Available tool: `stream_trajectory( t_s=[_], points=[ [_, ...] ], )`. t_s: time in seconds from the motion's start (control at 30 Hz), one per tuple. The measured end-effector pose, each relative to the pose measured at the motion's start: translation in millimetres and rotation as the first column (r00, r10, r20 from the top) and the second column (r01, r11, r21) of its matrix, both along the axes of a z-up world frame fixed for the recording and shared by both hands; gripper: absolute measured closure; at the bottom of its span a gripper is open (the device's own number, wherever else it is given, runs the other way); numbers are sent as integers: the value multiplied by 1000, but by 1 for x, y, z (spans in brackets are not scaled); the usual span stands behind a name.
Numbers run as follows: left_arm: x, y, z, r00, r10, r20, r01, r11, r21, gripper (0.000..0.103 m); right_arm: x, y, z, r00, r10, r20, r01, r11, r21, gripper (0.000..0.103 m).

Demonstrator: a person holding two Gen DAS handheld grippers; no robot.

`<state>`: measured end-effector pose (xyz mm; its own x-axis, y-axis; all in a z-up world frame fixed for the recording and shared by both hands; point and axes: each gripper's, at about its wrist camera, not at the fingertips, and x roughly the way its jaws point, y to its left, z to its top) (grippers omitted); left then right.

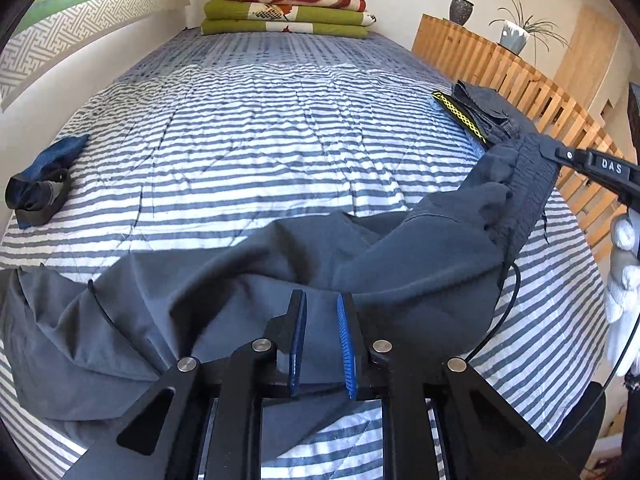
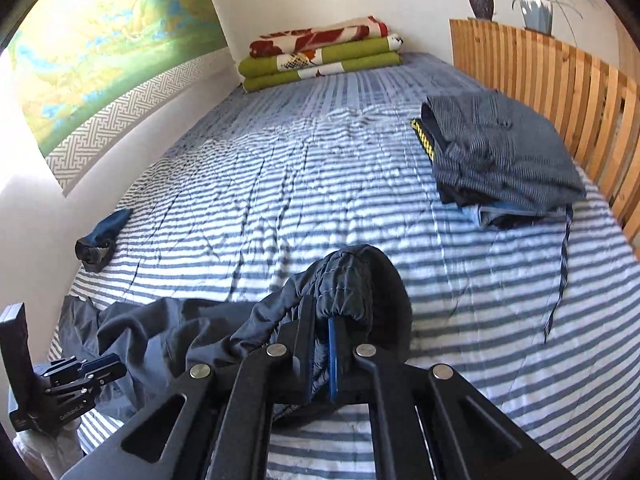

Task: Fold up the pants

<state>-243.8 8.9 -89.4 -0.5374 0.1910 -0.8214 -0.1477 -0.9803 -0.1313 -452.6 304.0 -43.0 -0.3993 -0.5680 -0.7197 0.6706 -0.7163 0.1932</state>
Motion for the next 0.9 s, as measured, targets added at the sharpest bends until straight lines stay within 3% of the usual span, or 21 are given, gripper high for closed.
stream_trajectory(
  t_s=[0.17,0.23,0.27,0.3,0.4,0.43,0.53,0.7,0.8,0.9],
  points=[
    [-23,-3,9,1000,17,-18,-17,1000,-16,83,-32,-51,31,991,5,-135,0,1000,30,98],
    [-28,-2,9,1000,8,-11,-8,1000,-23,73,-53,-79,31,978,-9,-208,25,997,72,98],
    [-28,-3,8,1000,13,-15,-14,999,-36,64,-67,-91,26,978,-7,-210,28,995,95,97],
    [-27,-3,7,1000,13,-18,-14,999,-49,55,-81,-104,16,985,6,-174,17,992,128,94],
    [-22,-11,1,1000,9,-17,-10,997,-80,50,-101,-119,-16,997,12,-71,5,972,235,85],
    [-20,-16,-2,1000,13,-16,-15,996,-94,50,-97,-114,-20,998,18,-68,-2,973,232,83],
    [-10,-38,-14,999,46,-2,-46,993,-108,50,-72,-85,-29,997,76,19,-78,985,155,59],
    [13,-94,-24,984,177,19,-174,980,-97,50,0,-71,-56,943,272,190,-293,952,88,56],
    [31,-133,-22,963,269,17,-267,960,-78,50,36,-88,-78,912,338,232,-369,923,106,53],
    [48,-171,-17,935,354,3,-353,932,-82,48,54,-105,-97,902,355,245,-396,907,143,53]
  ],
)
